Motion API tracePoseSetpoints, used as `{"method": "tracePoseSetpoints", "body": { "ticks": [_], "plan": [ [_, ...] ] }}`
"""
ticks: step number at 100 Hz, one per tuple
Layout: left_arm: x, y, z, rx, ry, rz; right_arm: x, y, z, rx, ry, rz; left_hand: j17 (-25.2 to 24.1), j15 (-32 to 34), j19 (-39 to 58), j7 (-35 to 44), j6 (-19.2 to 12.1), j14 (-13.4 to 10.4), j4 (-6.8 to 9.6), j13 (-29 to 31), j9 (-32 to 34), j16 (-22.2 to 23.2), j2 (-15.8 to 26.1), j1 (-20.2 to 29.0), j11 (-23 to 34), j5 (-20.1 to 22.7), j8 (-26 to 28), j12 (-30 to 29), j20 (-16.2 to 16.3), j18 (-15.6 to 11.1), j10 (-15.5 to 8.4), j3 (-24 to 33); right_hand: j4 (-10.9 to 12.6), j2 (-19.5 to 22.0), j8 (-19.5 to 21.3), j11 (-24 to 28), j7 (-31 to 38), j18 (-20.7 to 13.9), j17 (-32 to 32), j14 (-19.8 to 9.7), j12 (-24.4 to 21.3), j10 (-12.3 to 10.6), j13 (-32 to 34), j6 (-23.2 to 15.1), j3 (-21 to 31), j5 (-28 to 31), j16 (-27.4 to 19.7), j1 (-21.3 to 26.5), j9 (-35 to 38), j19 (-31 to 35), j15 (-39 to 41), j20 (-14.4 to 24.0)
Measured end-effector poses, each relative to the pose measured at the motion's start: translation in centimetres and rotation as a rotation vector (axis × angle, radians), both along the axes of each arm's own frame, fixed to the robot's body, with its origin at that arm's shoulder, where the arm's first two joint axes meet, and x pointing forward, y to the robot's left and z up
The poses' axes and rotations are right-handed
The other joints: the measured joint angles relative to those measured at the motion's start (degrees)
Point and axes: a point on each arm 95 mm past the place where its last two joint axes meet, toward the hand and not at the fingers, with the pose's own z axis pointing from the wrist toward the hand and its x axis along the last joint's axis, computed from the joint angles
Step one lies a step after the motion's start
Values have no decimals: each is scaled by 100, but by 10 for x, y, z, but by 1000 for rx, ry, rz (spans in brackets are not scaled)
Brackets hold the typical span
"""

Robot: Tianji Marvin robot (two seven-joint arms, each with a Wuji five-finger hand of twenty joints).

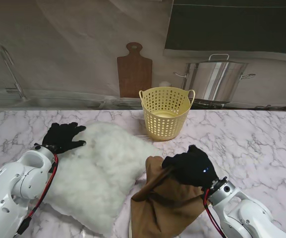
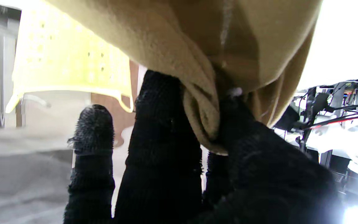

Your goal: Remove the pillowcase from the pillow and put it in the laundry basket

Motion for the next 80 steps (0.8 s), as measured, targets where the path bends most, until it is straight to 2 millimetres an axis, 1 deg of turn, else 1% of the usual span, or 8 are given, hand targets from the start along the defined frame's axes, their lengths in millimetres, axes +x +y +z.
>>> {"method": "tracePoseSetpoints", "body": {
  "ticks": [15,21,26,35,41,49,60,80],
  "plan": [
    [0,-4,-1,-7,-2,-5,-4,0,-25,-48,162,-18,-4,-1,0,0,3,2,0,0,0,10,1,2,-1,0,53,2,0,13,5,1,0,65,-213,-369,2,3,-139,66,-493,-35,0,135,-97,-22,-86,-128,179,-135,-312,0],
    [1,-6,-1,-6,-1,-9,-7,-5,-36,-83,280,-33,-4,-2,0,1,3,3,0,0,0,13,2,2,-6,0,58,4,0,14,7,1,0,129,-315,-596,-9,76,-314,186,-720,-1,-168,216,-228,38,-140,-331,179,-273,-598,0],
    [1,-8,-1,-6,1,-12,-11,-9,-42,-113,372,-44,-8,-2,0,1,3,3,0,0,0,34,2,2,-9,0,59,4,0,14,7,1,92,264,-310,-864,-416,159,-544,248,-928,32,-437,282,-485,-18,-206,-676,60,-441,-911,0],
    [2,-11,-1,-6,2,-16,-19,-16,-46,-198,462,-57,-12,-2,0,1,4,4,0,0,0,40,2,3,-42,0,59,5,0,15,10,1,482,610,449,-1373,-1649,355,-1113,406,-1160,327,-1201,293,-938,-15,-509,-1358,-690,-962,-1712,0],
    [2,-12,-2,-6,4,-18,-22,-20,-44,-252,499,-64,-13,-2,0,1,4,4,0,0,0,45,2,3,-47,0,59,6,0,17,10,1,568,700,701,-1834,-2077,427,-1609,593,-1411,643,-2115,293,-1273,-110,-963,-1833,-1607,-1430,-2384,-12],
    [2,-14,-2,-6,6,-21,-27,-26,-37,-349,580,-75,-17,-4,0,1,4,4,0,0,0,46,3,4,-48,0,59,6,0,19,11,1,568,725,716,-2429,-2490,494,-2236,979,-1849,994,-3301,455,-1597,-382,-1642,-2609,-2708,-2064,-3053,-142],
    [2,-14,-2,-4,12,-22,-30,-32,-26,-426,593,-91,-73,-5,0,1,4,5,0,0,0,47,3,5,-48,0,60,7,0,74,12,1,491,521,656,-2908,-3136,580,-2724,1340,-2441,1308,-4225,909,-1193,-952,-2352,-3568,-3576,-2819,-3474,-481],
    [1,-13,-1,-4,11,-15,-29,-45,-15,-475,451,-208,-77,-13,0,1,4,6,0,0,0,47,3,7,-50,0,60,7,0,85,14,1,371,422,316,-3131,-3799,711,-2798,1559,-2883,1580,-4494,1551,-909,-1497,-2707,-4000,-4001,-3164,-3598,-775]
  ]
}}
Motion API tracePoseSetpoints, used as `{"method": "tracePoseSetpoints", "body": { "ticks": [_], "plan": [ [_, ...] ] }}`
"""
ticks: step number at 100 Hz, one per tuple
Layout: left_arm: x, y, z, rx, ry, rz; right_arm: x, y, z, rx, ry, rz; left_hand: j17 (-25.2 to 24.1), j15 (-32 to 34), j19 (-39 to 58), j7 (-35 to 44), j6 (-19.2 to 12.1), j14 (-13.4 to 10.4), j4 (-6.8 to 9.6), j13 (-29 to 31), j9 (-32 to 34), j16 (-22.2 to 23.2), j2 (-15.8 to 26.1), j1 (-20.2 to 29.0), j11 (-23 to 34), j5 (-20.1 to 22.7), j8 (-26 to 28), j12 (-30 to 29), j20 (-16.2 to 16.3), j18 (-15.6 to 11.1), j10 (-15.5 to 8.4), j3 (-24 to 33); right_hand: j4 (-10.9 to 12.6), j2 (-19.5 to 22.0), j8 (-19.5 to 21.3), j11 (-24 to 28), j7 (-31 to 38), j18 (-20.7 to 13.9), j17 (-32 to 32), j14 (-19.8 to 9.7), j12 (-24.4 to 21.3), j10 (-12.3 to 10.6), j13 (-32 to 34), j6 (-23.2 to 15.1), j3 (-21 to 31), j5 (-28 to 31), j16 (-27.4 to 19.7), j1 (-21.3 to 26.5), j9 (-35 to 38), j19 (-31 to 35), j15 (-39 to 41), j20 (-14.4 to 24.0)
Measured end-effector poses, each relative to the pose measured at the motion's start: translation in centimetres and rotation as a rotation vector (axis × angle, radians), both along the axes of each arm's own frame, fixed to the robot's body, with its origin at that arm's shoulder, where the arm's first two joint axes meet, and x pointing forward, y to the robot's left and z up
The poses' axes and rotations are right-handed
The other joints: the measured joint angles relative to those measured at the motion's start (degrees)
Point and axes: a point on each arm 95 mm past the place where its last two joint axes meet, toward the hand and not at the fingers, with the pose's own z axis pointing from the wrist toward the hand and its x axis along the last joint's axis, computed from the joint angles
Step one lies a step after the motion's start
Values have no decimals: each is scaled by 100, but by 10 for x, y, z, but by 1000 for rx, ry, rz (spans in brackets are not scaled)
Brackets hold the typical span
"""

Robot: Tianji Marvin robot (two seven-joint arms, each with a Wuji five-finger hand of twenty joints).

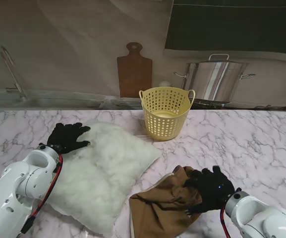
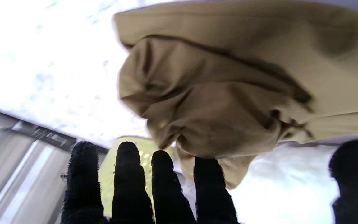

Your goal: Remove the pillowcase from the pillow and put it in the laundry basket

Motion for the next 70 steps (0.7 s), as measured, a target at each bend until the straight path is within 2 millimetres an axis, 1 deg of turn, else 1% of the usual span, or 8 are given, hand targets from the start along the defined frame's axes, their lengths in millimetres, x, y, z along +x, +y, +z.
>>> {"method": "tracePoseSetpoints", "body": {
  "ticks": [10,18,28,36,45,53,60,70],
  "plan": [
    [0,1,0,1,-2,4,0,-4,7,33,-112,-47,-1,-5,0,0,0,0,0,0,0,0,2,0,-1,0,0,0,0,1,10,0,0,574,-201,-155,-486,99,20,58,-131,24,0,458,-233,-573,-6,0,-74,-1,-1,-78],
    [0,1,0,0,-4,5,0,-4,11,81,-167,-70,-2,-13,0,0,1,0,0,0,0,1,2,0,-2,0,0,0,0,2,12,0,0,945,-205,-195,-878,244,81,68,-139,16,7,537,-705,-1115,-6,14,-138,75,-1,-173],
    [0,1,1,-1,-7,5,1,1,16,138,-228,-53,-4,-14,0,0,1,0,0,-5,-4,1,2,0,-2,0,1,0,0,3,13,0,0,948,-205,-199,-1019,509,126,128,-139,-175,7,457,-748,-1565,-6,91,-454,123,-1,-202],
    [0,0,1,-4,-12,4,2,11,15,162,-239,-21,-4,-14,0,0,1,1,0,-5,-5,1,2,0,-2,0,1,0,0,4,14,0,10,948,-274,-194,-1080,708,159,141,-139,-292,7,232,-743,-1578,-6,70,-732,240,-1,-267],
    [0,-1,1,-6,-15,1,6,26,13,180,-216,29,-4,-15,0,0,2,1,0,-6,-5,1,2,0,-2,0,2,0,0,5,16,0,11,937,-585,-199,-1080,875,133,201,-173,-352,-81,106,-559,-1578,-8,-20,-946,325,-4,-622],
    [1,-2,1,-8,-16,0,10,39,8,181,-187,68,-6,-15,0,0,2,1,0,-6,-6,1,2,0,-3,0,2,0,0,6,19,0,18,776,-994,-293,-1086,1022,-129,211,-360,-366,-357,12,-308,-1578,-202,-361,-1161,336,-88,-1314],
    [1,-2,1,-12,-17,-1,14,49,2,172,-158,90,-7,-15,0,0,2,1,0,-7,-6,1,2,0,-3,0,2,0,0,8,20,0,18,753,-1069,-337,-1086,1077,-309,212,-410,-445,-515,-95,-241,-1578,-281,-362,-1219,368,-165,-1540],
    [1,-2,1,-17,-17,0,18,57,-8,135,-83,93,-7,-23,0,0,3,2,0,-8,-7,1,2,0,-3,0,2,0,0,11,23,0,18,433,-1076,-358,-1086,1140,-437,211,-461,-503,-671,-187,-138,-1578,-282,-362,-1238,376,-176,-1623]
  ]
}}
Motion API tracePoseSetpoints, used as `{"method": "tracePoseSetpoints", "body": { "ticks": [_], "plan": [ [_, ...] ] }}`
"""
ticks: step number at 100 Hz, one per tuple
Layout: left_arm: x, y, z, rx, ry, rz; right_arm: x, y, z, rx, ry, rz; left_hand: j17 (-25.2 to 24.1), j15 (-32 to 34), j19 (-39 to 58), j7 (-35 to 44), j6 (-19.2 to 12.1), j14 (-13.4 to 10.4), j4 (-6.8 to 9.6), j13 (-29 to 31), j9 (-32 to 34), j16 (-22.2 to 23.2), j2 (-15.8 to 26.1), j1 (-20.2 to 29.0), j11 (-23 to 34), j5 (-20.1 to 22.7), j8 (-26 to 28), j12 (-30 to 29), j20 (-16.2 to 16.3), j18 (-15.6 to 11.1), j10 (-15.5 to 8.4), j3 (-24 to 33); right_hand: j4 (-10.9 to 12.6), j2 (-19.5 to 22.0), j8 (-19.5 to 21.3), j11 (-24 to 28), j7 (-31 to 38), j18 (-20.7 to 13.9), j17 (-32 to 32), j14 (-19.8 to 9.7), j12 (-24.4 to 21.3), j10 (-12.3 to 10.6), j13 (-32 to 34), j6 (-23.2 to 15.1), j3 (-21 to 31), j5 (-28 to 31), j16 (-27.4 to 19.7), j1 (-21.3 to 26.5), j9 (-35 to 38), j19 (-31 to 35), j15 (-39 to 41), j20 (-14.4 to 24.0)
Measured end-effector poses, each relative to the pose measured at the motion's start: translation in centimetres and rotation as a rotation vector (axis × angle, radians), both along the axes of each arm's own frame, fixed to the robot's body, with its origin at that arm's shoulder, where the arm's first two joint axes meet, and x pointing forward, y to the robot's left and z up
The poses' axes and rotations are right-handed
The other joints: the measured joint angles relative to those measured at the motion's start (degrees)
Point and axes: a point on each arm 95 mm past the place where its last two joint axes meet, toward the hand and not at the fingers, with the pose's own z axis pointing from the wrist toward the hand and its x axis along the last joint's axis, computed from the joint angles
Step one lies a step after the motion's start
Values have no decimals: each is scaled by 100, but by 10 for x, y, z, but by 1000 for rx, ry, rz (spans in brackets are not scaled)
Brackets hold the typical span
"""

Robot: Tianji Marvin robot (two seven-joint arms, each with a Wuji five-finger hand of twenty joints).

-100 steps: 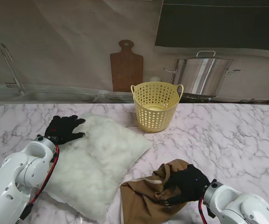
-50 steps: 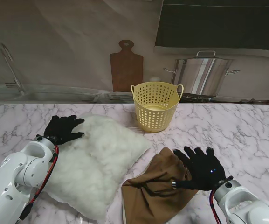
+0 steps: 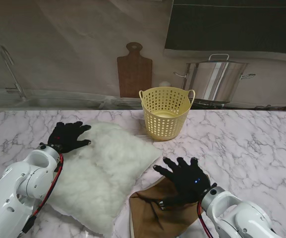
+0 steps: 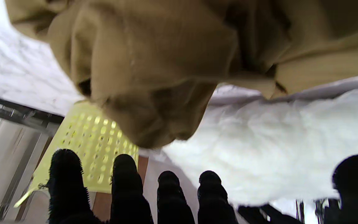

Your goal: Remove the pillowcase from the pillow and put it in the laundry basket

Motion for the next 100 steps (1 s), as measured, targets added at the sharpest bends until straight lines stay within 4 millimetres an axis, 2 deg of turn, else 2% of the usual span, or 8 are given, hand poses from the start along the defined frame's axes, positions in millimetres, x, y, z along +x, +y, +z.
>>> {"method": "tracePoseSetpoints", "body": {
  "ticks": [23,29,38,45,55,69,87,100],
  "plan": [
    [-1,-2,-2,-12,6,4,3,9,-24,-50,62,-3,-7,-17,0,0,4,0,0,-4,-5,1,0,0,-5,0,0,0,0,50,1,0,-88,-1063,0,-1,0,32,185,-15,80,-9,16,-165,663,0,-2,117,-77,334,-1,-60],
    [-1,-2,-4,-14,9,4,4,10,-31,-57,61,-12,-14,-17,0,0,5,2,0,-8,-6,1,0,0,-8,0,0,0,0,57,2,0,-121,-1376,521,133,5,76,517,-66,301,-9,305,-208,666,-1,100,377,-77,569,84,19],
    [-1,-4,-5,-16,14,2,5,10,-42,-57,33,-31,-66,-19,0,0,6,2,0,-10,-7,1,1,0,-10,0,0,0,0,60,2,0,-150,-1544,1895,619,221,77,1108,-266,740,-8,673,-215,628,-152,544,897,-77,858,364,730],
    [-1,-4,-6,-18,16,1,7,9,-48,-66,28,-35,-67,-22,0,0,7,3,0,-10,-8,1,1,0,-11,0,0,0,0,62,3,1,-118,-1601,2353,1100,588,48,1603,-332,1082,3,1043,-215,475,-153,915,1374,-78,1110,640,1286],
    [-1,-5,-6,-19,19,0,10,9,-56,-68,30,-43,-68,-24,0,0,9,4,0,-12,-29,1,0,0,-11,0,0,0,0,63,5,1,-61,-1704,2593,1824,1099,-306,2363,-532,1547,65,1575,-217,83,-98,1392,2272,-74,1413,1060,1800],
    [-1,-6,-7,-21,21,-2,15,10,-64,-55,54,-54,-68,-25,0,0,20,9,0,-12,-67,1,1,0,-36,0,0,0,0,63,10,1,52,-2167,2998,2852,1832,-1225,3439,-778,2204,72,2256,-618,39,111,1993,3215,31,1939,1891,1977],
    [-1,-6,-8,-21,21,2,22,9,-73,-8,39,-61,-69,-25,0,0,26,40,0,-13,-113,1,1,0,-55,0,0,0,0,65,12,1,51,-2273,3579,3858,3157,-2376,4557,-1292,3004,-217,3113,-1514,1599,913,2757,3928,963,2702,3332,2099],
    [-1,-6,-8,-21,22,7,26,8,-76,29,36,-69,-69,-25,0,0,29,54,0,-13,-113,1,0,0,-57,0,0,0,0,65,12,1,-388,-2273,3650,4140,4165,-2765,5163,-1493,3782,-431,3807,-1725,2224,2063,3071,4443,2144,3178,4062,2291]
  ]
}}
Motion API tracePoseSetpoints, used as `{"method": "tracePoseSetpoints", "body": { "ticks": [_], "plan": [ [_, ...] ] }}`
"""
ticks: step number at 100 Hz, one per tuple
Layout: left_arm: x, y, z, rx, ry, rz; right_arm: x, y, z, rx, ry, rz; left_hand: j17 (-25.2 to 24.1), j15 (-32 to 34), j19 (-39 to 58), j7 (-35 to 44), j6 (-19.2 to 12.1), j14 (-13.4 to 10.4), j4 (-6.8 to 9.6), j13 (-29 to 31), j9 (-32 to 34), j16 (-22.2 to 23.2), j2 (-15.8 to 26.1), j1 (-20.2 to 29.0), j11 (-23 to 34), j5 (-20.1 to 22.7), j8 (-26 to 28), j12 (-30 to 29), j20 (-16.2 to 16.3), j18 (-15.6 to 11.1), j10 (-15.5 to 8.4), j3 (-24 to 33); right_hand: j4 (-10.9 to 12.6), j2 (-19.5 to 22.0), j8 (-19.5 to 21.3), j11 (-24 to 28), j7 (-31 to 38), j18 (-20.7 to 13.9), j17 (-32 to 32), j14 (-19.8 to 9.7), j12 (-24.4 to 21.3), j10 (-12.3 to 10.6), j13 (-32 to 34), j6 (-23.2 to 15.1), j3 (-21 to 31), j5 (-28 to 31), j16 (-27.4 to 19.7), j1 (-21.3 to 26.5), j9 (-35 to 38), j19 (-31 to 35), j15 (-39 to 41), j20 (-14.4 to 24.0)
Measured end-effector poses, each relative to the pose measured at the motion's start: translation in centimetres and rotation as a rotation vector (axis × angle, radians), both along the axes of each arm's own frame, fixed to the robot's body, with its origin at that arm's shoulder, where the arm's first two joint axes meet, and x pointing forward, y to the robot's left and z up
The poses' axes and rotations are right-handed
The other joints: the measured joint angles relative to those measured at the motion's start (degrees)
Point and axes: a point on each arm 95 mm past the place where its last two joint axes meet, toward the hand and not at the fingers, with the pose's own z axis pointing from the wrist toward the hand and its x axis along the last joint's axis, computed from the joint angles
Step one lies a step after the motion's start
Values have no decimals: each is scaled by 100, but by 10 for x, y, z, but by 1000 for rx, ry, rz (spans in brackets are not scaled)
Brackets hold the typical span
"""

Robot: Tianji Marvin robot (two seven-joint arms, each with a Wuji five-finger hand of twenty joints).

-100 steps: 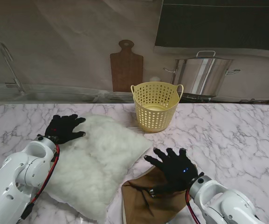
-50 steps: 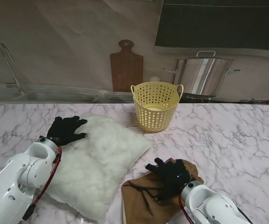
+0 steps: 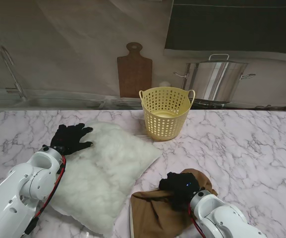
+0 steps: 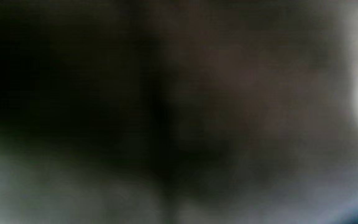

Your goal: Remove the pillowcase from the pillow and put it in the laundry basket

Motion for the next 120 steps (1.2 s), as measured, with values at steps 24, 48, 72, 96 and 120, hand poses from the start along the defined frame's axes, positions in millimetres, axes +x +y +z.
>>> {"method": "tracePoseSetpoints", "body": {
  "ticks": [24,48,72,96,120],
  "plan": [
    [0,0,0,-3,-3,2,6,-3,-1,50,-29,-15,0,0,0,0,1,3,0,0,0,0,0,0,-1,0,0,0,0,1,1,0,-270,-88,-427,36,869,-156,520,-141,769,-134,573,0,454,1976,129,327,1267,432,380,207],
    [0,0,0,-5,-8,3,16,-22,20,59,-143,-72,0,0,0,0,1,4,0,0,0,0,67,0,-1,0,0,0,10,1,1,10,-335,-89,-296,59,927,-240,660,-157,825,-135,766,19,582,2231,146,385,1420,707,535,322],
    [0,-1,-1,-22,-4,4,33,-41,65,59,-307,-107,0,0,0,0,10,8,0,0,0,0,135,0,-1,0,3,0,22,1,4,29,-335,-89,-236,92,927,-246,663,-163,865,-131,769,41,583,2235,187,394,1424,728,537,322],
    [1,-3,-2,-48,-3,-1,51,-49,114,77,-449,-114,0,0,0,145,17,11,0,6,190,8,135,0,59,251,148,78,43,5,13,29,-353,-88,-173,99,927,-246,668,-163,868,-129,771,66,583,2261,188,448,1426,732,542,323],
    [2,-8,-6,-115,-31,-27,65,-55,144,94,-534,-131,12,138,0,160,49,15,0,163,491,219,135,0,265,311,297,541,117,8,83,29,-353,-45,-158,100,927,-247,671,-164,868,-129,772,66,583,2263,188,448,1435,746,544,323]
  ]
}}
